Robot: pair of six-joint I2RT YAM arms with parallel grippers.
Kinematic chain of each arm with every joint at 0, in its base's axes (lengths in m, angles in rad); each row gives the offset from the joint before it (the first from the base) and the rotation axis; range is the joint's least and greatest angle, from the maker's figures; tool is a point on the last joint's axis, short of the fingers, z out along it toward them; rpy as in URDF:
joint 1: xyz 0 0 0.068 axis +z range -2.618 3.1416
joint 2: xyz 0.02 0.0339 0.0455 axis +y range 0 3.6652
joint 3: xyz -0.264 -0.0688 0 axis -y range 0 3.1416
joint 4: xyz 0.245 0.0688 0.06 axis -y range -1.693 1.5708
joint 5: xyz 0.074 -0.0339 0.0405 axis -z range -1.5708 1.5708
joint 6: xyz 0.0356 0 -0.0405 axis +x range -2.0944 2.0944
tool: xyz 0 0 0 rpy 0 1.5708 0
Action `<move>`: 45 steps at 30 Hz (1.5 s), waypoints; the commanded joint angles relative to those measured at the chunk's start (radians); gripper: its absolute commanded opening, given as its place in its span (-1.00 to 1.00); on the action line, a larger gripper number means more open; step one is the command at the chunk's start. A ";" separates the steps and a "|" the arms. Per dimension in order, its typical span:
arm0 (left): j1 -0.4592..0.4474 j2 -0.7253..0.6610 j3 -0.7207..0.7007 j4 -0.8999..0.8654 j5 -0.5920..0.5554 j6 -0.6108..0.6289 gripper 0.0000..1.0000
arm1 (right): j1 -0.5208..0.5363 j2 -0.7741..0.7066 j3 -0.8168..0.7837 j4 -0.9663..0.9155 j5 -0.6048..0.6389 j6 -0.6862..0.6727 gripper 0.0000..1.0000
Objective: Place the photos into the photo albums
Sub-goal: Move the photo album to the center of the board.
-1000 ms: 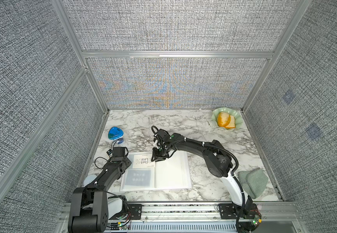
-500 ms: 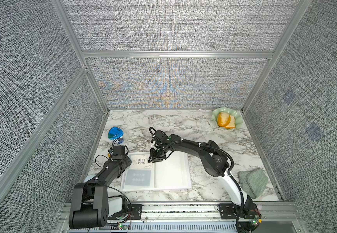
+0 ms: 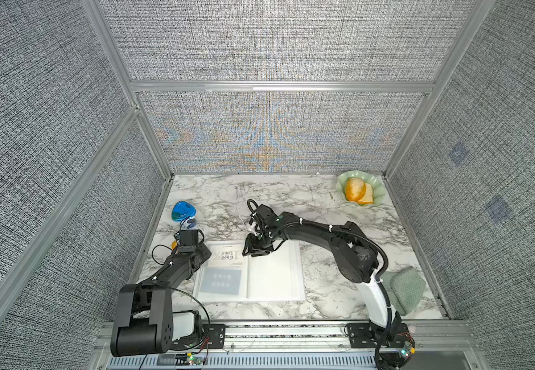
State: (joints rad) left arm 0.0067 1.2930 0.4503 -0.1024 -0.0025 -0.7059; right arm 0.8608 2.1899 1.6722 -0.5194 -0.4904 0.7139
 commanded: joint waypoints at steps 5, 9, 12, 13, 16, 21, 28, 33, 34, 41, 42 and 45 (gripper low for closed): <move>-0.021 -0.030 -0.049 -0.100 0.111 -0.050 -0.29 | -0.035 -0.063 -0.106 0.018 0.048 -0.019 -0.01; -0.047 -0.052 -0.072 -0.087 0.123 -0.086 -0.30 | -0.068 -0.101 -0.204 0.049 0.055 -0.022 0.00; -0.079 -0.064 -0.089 -0.068 0.128 -0.123 -0.30 | -0.090 -0.138 -0.283 0.078 0.072 -0.023 0.01; -0.091 -0.066 -0.091 -0.065 0.125 -0.134 -0.30 | -0.097 -0.150 -0.304 0.086 0.072 -0.022 0.00; -0.127 -0.061 -0.090 -0.059 0.113 -0.159 -0.30 | -0.119 -0.175 -0.354 0.102 0.074 -0.024 0.01; -0.178 -0.040 -0.085 -0.043 0.113 -0.197 -0.30 | -0.167 -0.191 -0.402 0.105 0.079 -0.046 0.01; -0.260 0.018 -0.047 -0.011 0.113 -0.238 -0.31 | -0.245 -0.212 -0.452 0.103 0.083 -0.077 0.01; -0.323 0.086 0.008 0.008 0.108 -0.258 -0.31 | -0.297 -0.252 -0.491 0.096 0.095 -0.104 0.01; -0.334 0.100 0.019 0.011 0.109 -0.260 -0.30 | -0.305 -0.258 -0.496 0.093 0.098 -0.108 0.01; -0.380 0.152 0.094 0.010 0.121 -0.243 -0.27 | -0.377 -0.327 -0.532 0.079 0.115 -0.146 0.01; -0.385 0.152 0.101 0.005 0.121 -0.242 -0.27 | -0.386 -0.334 -0.537 0.080 0.111 -0.148 0.01; -0.392 0.143 0.111 -0.004 0.119 -0.238 -0.25 | -0.412 -0.357 -0.542 0.070 0.109 -0.158 0.01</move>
State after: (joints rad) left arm -0.3794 1.4376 0.5556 -0.0223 0.0689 -0.9504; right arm 0.4610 1.8446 1.1362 -0.3859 -0.4458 0.5781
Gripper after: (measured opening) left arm 0.372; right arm 0.506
